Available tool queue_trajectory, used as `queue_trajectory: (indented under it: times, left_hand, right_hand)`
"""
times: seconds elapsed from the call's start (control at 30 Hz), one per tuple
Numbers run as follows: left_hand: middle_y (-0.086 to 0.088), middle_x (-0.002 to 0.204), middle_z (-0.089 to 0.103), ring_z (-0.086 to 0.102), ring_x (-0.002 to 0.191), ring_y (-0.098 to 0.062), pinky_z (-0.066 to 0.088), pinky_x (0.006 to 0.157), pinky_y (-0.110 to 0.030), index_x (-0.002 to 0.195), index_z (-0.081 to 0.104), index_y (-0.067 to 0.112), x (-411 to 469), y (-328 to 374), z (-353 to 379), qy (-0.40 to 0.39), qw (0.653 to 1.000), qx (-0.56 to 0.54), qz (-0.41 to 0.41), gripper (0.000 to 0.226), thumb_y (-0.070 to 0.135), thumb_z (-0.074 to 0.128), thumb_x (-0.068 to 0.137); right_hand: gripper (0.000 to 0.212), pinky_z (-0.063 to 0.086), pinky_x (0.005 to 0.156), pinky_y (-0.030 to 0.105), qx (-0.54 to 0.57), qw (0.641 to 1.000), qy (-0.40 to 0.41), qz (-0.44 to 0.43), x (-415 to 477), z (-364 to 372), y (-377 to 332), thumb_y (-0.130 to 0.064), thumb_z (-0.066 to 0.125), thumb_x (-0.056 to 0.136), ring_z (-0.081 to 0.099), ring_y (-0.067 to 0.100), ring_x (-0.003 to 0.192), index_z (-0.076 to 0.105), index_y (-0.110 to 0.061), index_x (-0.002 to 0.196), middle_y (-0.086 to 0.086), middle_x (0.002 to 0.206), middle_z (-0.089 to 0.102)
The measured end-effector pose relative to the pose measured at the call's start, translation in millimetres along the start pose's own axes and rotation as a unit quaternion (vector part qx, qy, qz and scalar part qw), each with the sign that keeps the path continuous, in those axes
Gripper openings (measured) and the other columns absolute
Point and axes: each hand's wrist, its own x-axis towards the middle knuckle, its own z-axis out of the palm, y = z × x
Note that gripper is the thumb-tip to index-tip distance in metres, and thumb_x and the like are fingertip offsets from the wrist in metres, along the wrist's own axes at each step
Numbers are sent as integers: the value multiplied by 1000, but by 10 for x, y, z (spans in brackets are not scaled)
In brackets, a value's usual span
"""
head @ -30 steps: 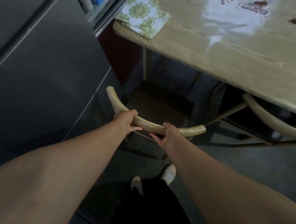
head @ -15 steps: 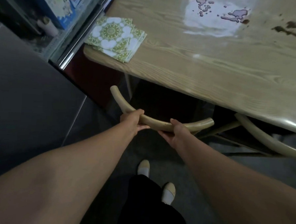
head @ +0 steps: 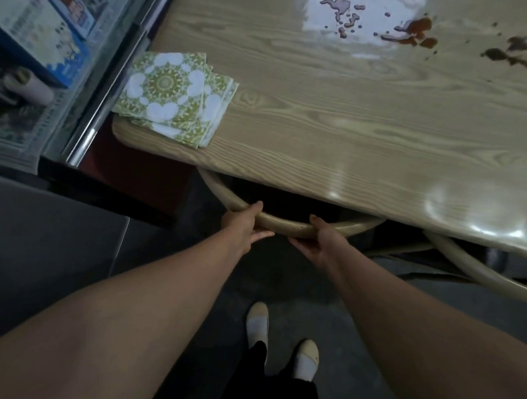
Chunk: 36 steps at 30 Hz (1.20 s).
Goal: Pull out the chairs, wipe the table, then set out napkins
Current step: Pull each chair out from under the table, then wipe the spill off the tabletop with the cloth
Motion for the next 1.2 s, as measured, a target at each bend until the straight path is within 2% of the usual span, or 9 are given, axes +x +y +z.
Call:
queue_trajectory:
  times: [0.2, 0.37, 0.5, 0.6, 0.7, 0.8, 0.93, 1.1, 1.2]
  left_hand:
    - [-16, 140, 44, 49, 122, -46, 57, 46, -47, 140, 38, 22, -21, 117, 35, 71, 997, 3, 28, 52, 30, 58, 93]
    - [-16, 142, 43, 46, 124, -47, 56, 50, -54, 145, 36, 23, 10, 141, 89, 55, 998, -15, 4, 51, 24, 53, 97]
    - [-14, 143, 42, 47, 124, -46, 56, 58, -57, 146, 34, 23, 8, 144, 143, 79, 997, -8, -4, 53, 23, 53, 97]
    - [-14, 143, 42, 46, 124, -47, 51, 41, -52, 146, 34, 25, 63, 149, 129, 75, 997, -7, -9, 54, 24, 55, 96]
    - [-16, 137, 48, 52, 120, -43, 52, 34, -44, 144, 37, 23, 100, 153, 91, 80, 996, 25, -14, 54, 25, 58, 94]
    - [-18, 134, 51, 54, 118, -41, 56, 43, -45, 140, 42, 18, 60, 215, 19, 56, 996, 60, -34, 52, 26, 60, 92]
    - [-17, 137, 48, 51, 121, -38, 55, 84, -52, 140, 42, 12, 11, 279, -79, 84, 992, 88, -20, 52, 21, 60, 92]
    - [-18, 130, 52, 60, 108, -39, 54, 89, -51, 130, 44, 5, -2, 545, -113, 180, 974, 81, 107, 55, 8, 56, 76]
    - [-18, 115, 64, 66, 97, -37, 58, 82, -50, 115, 55, 3, -112, 833, -23, 194, 962, 97, 167, 43, 17, 49, 75]
  right_hand:
    - [39, 52, 74, 52, -52, 998, -3, 19, -94, 65, -75, -21, 50, 98, 53, 39, 120, 40, -9, 134, 20, 135, 48]
    - [35, 53, 69, 50, -67, 997, 39, -12, -67, 90, -138, -7, 47, 98, 52, 40, 119, 41, -6, 132, 20, 137, 47]
    - [30, 50, 90, 54, -128, 992, 15, 17, -138, 38, -258, -11, 43, 101, 51, 38, 123, 40, -7, 131, 18, 136, 47]
    - [34, 59, 56, 42, -191, 981, 12, 34, -236, 34, -290, -20, 46, 101, 60, 39, 111, 41, -7, 132, 19, 118, 55]
    - [24, 48, 28, 39, -240, 970, 26, 29, -317, 53, -299, -26, 47, 100, 64, 36, 64, 41, -10, 117, 20, 105, 56]
    - [27, 48, 27, 38, -291, 955, 32, 46, -403, 76, -340, -29, 48, 99, 58, 33, 59, 40, -7, 114, 24, 107, 54]
    - [34, 45, 25, 35, -376, 923, 36, 77, -552, 129, -352, -33, 51, 97, 59, 33, 72, 41, -4, 111, 20, 95, 50]
    - [26, 51, 39, 26, -417, 908, 7, 34, -779, 396, -494, -32, 50, 97, 58, 23, 47, 51, -8, 87, 12, 74, 56]
    - [22, 49, 44, 25, -423, 905, -29, -7, -958, 644, -725, -27, 44, 101, 59, 21, 52, 51, -7, 95, 11, 76, 59]
